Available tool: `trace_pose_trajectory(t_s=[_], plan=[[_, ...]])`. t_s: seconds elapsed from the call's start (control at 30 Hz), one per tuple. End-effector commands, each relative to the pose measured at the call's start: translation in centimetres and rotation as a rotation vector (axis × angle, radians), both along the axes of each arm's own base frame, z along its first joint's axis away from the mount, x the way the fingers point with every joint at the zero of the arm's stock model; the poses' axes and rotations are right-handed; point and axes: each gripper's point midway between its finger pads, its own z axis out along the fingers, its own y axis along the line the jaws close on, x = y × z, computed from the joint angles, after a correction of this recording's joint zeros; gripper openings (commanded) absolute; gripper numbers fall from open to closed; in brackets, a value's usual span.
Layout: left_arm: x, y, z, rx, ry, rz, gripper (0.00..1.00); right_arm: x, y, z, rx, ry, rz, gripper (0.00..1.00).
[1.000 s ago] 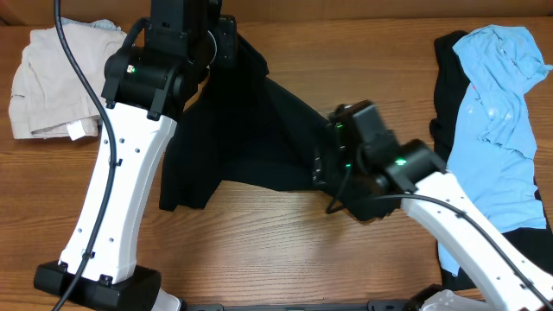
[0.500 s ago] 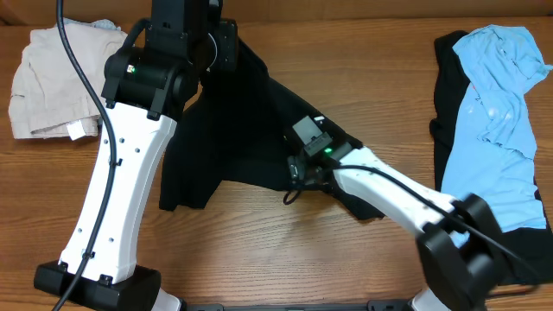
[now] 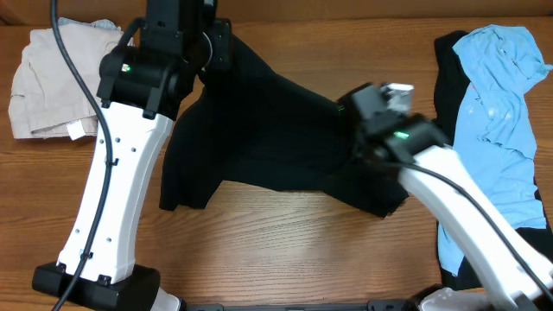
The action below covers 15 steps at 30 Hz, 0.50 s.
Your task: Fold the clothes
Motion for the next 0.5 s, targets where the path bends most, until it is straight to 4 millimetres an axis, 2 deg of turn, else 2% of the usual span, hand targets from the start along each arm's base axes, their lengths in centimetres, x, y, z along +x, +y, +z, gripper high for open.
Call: trace_pose_trajectory(t_s=[0.0, 0.13, 0.17, 0.3, 0.33, 0.47], plan=[[-2.0, 1.3, 6.2, -0.039, -0.139, 0.030, 0.04, -1.9, 0.0, 5.7, 0.143, -0.093, 0.072, 0.07], [-4.8, 2.1, 9.6, -0.060, -0.198, 0.030, 0.04, -5.9, -0.8, 9.8, 0.221, -0.148, 0.101, 0.04], [-6.0, 2.4, 10.8, -0.078, -0.222, 0.037, 0.04, -7.1, -1.2, 11.0, 0.237, -0.169, 0.106, 0.04], [-9.3, 3.3, 13.8, -0.125, -0.289, 0.046, 0.04, -10.3, -2.1, 14.3, 0.292, -0.232, 0.126, 0.04], [-12.0, 4.1, 15.9, -0.146, -0.347, 0.046, 0.04, -12.6, -2.4, 16.3, 0.343, -0.266, 0.154, 0.04], [-16.5, 5.4, 18.8, -0.176, -0.440, 0.045, 0.04, -15.9, -3.0, 18.2, 0.394, -0.286, 0.187, 0.04]])
